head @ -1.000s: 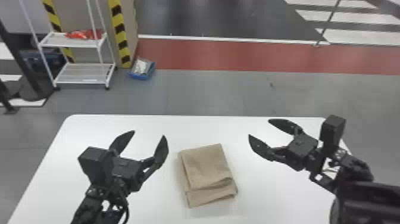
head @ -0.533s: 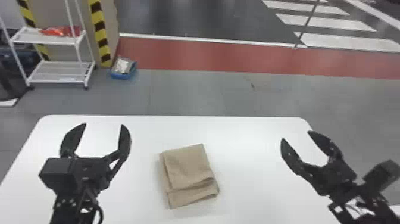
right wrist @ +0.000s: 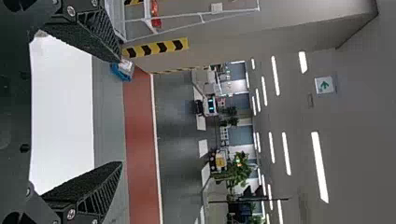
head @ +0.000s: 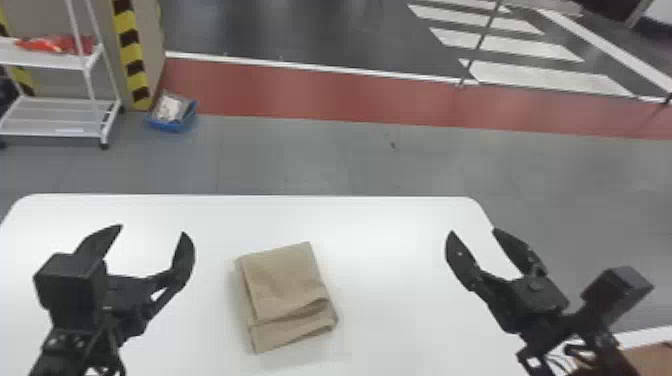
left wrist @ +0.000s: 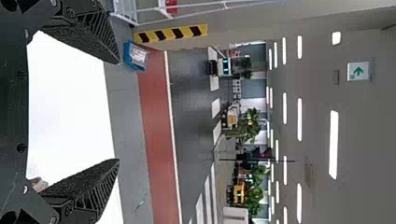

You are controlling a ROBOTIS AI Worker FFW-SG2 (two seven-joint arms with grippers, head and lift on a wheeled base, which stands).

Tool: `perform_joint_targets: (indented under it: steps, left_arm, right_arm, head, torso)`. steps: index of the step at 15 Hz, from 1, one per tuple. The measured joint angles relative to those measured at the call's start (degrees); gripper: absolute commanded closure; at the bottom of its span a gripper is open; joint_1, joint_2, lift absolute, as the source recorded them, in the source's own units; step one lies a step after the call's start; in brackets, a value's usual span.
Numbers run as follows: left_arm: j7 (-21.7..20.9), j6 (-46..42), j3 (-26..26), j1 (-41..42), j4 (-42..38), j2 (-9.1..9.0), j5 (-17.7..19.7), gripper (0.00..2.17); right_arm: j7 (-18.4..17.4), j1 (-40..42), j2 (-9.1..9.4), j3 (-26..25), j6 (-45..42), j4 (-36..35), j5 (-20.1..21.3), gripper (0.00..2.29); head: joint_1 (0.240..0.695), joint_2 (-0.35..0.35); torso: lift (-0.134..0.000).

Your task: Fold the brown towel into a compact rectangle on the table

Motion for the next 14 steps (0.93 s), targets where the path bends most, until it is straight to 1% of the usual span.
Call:
perform_joint_targets:
  steps: [1,2,4,6,9,14]
  left_arm:
    - [-0.03,0.42,0.42,0.15,-0.46,0.26,0.32,0.15]
    - [0.09,0.47,0.97,0.34,-0.85,0.67,0.96,0.15]
    - [0.65,-0.54,1.59,0.51,-1.13,1.19,2.31,0.15]
    - [1.1,-2.79,1.75,0.46,-0.33,1.34,2.9,0.15]
    - [2.4,-7.26,1.7,0.05,2.0,1.33,3.22,0.15]
    - [2.51,-8.18,1.67,-0.24,2.43,1.18,3.23,0.15]
  right_arm:
    - [-1.0,0.1,0.0,1.57,2.05,-1.21,0.2,0.13]
    - [-1.72,-0.18,0.0,3.0,3.65,-1.94,0.76,0.13]
    - [-2.24,-1.52,0.0,4.93,4.83,-1.91,3.28,0.13]
    - [-2.29,-2.54,0.0,6.46,4.36,-0.68,5.86,0.13]
    - [-1.72,-3.52,0.0,7.06,2.87,0.92,7.65,0.13]
    - [-1.37,-3.85,0.0,7.53,1.28,1.64,8.48,0.13]
  head:
    - [0.695,-0.195]
    - [0.695,-0.174]
    - [0.695,-0.146]
    - [0.695,-0.123]
    - [0.695,-0.112]
    - [0.695,-0.106]
  torso:
    - [0.0]
    - [0.0]
    - [0.0]
    - [0.0]
    - [0.0]
    - [0.0]
